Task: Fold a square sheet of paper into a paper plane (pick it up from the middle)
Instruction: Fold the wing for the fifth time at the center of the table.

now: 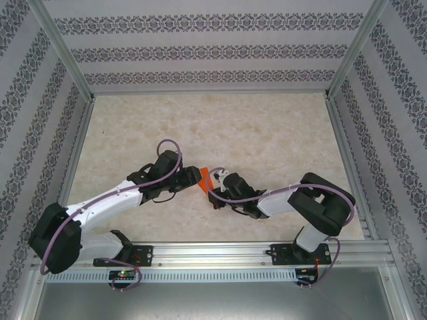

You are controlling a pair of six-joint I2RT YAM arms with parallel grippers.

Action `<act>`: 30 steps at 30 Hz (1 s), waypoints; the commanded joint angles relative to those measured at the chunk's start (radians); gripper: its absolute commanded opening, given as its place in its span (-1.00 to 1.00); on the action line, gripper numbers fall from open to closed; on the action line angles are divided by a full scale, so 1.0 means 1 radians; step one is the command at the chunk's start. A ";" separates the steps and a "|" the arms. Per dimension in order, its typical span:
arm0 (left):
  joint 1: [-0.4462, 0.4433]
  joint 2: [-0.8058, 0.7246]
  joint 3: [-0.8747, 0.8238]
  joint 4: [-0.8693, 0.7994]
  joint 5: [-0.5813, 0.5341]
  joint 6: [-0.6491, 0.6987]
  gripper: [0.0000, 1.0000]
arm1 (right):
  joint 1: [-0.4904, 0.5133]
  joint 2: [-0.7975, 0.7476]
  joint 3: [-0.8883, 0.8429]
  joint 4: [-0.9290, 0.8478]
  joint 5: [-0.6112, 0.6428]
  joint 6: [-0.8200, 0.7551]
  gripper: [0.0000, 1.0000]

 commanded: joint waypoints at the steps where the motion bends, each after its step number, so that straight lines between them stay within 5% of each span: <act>1: 0.009 0.039 -0.001 0.100 0.069 0.033 0.16 | -0.040 0.035 -0.026 0.115 -0.141 0.134 -1.00; 12: 0.001 0.161 0.023 0.198 0.159 0.053 0.13 | -0.150 0.119 -0.052 0.322 -0.332 0.353 -1.00; 21: -0.002 0.224 0.062 0.158 0.095 0.035 0.18 | -0.159 0.053 -0.024 0.189 -0.329 0.308 -1.00; 30: -0.002 0.305 0.077 0.281 0.144 0.026 0.16 | -0.185 0.133 -0.024 0.293 -0.412 0.408 -1.00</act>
